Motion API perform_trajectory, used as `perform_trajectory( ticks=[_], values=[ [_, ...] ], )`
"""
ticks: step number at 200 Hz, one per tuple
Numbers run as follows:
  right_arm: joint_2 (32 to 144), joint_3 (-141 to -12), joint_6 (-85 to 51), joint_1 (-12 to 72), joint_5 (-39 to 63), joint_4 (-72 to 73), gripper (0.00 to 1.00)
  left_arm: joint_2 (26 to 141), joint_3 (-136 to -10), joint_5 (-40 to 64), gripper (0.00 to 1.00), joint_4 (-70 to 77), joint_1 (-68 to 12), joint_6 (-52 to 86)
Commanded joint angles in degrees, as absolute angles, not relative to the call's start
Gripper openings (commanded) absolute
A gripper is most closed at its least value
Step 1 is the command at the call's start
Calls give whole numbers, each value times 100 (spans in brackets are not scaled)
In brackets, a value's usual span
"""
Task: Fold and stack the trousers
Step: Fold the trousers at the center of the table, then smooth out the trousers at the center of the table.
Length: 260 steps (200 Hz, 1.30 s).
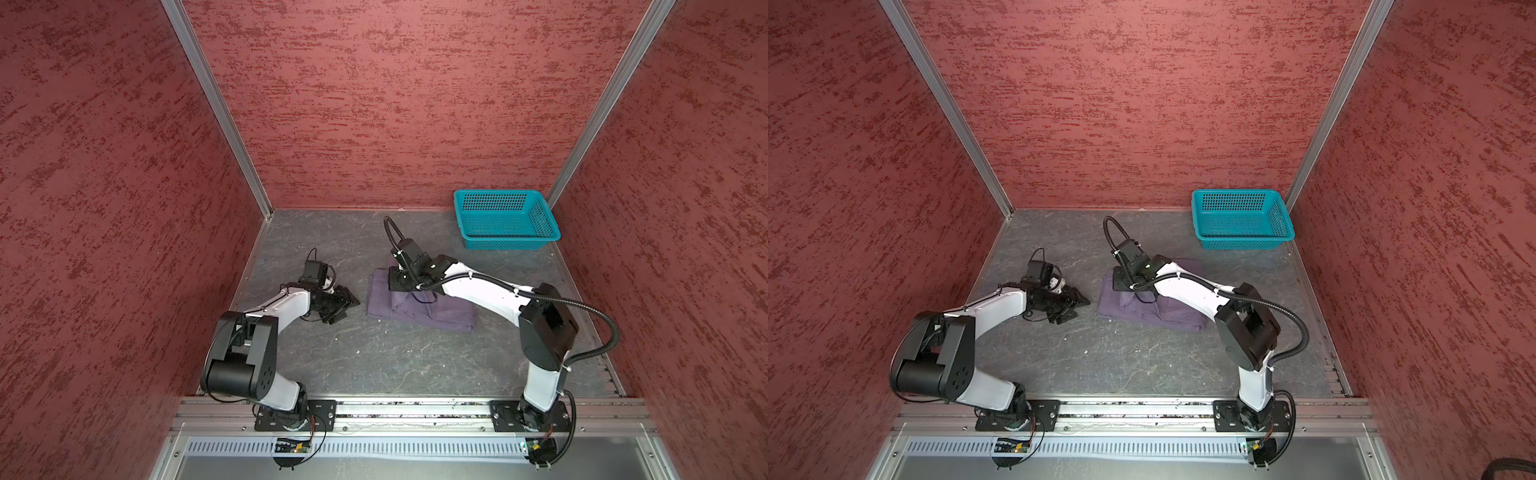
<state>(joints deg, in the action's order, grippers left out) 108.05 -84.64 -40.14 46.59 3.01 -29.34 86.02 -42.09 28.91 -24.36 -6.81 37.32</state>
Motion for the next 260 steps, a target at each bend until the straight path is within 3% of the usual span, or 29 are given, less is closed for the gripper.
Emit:
perform_trajectory(
  ticks=[1,16,82,106,160,195,245,260],
  values=[
    [10943,-8670,-4069,4768,632,-2557,35,8680,-4166,2922,65,-2303,-664,3729],
    [10979,-8598,-4063,4781,807,-2411,40,8668,-4188,2919,65,-2311,-671,3735],
    [10301,-8277,-3307,4760,697,-1986,40,8518,-4559,2754,66,-2391,-868,3860],
    [9732,-7728,-3142,4623,336,-2021,29,8404,-4808,2733,64,-2274,-1152,3936],
    [8365,-5844,-3765,3641,321,-1908,29,8890,-5503,2479,64,-2235,-1745,3792],
    [7583,-5050,-4054,3217,369,-1839,29,9518,-5787,2348,47,-2111,-1915,3772],
    [7238,-4771,-4144,3006,428,-1857,29,10186,-6108,2164,46,-2087,-2133,3716],
    [7292,-4765,-4158,2989,482,-1817,29,10326,-6158,2186,35,-2033,-2186,3759]
  ],
)
